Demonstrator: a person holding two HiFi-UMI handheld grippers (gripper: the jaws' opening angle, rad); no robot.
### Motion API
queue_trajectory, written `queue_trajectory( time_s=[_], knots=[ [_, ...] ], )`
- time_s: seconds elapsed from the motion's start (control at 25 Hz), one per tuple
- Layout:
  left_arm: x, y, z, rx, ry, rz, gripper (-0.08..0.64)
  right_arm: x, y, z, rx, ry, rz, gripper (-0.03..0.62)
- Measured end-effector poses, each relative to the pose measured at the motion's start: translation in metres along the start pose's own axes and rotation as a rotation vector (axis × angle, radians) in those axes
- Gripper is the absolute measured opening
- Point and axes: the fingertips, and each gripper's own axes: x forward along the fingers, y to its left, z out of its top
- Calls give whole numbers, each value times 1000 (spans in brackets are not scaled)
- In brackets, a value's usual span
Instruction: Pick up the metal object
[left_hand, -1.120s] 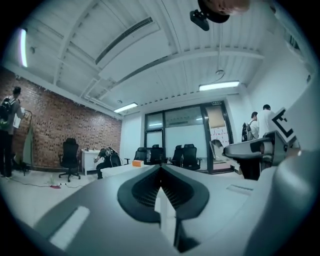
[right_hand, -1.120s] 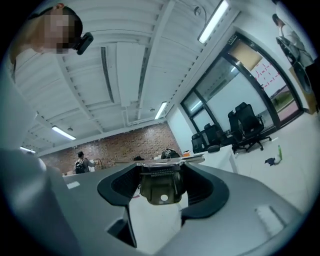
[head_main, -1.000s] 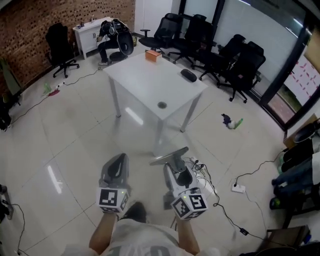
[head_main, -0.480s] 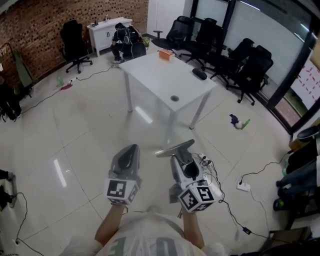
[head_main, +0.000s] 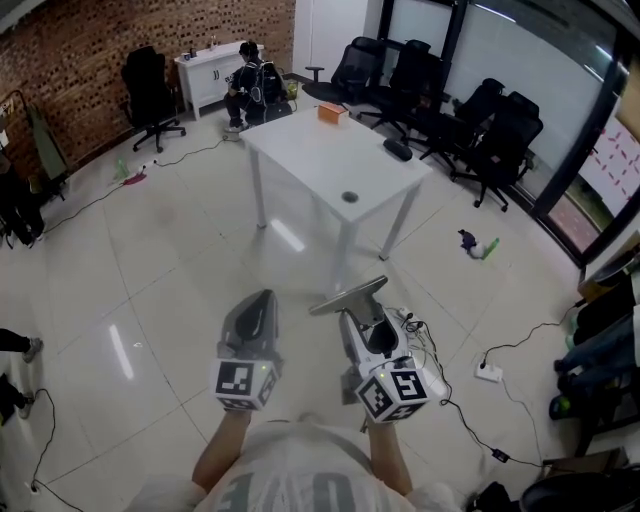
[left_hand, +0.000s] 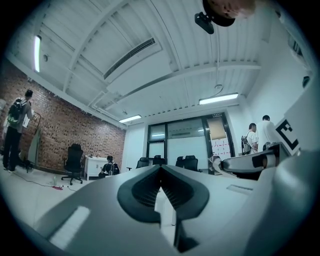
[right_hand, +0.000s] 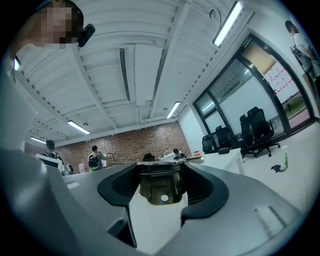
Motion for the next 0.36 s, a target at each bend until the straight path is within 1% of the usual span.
queue_trajectory(
  time_s=[0.12, 0.36],
  knots=[
    [-2, -1, 0, 14, 16, 0, 2, -2, 2, 1, 2, 10, 0, 282],
    [-5, -9, -3, 2, 9, -6, 2, -8, -3, -10, -10, 39, -7, 282]
  ],
)
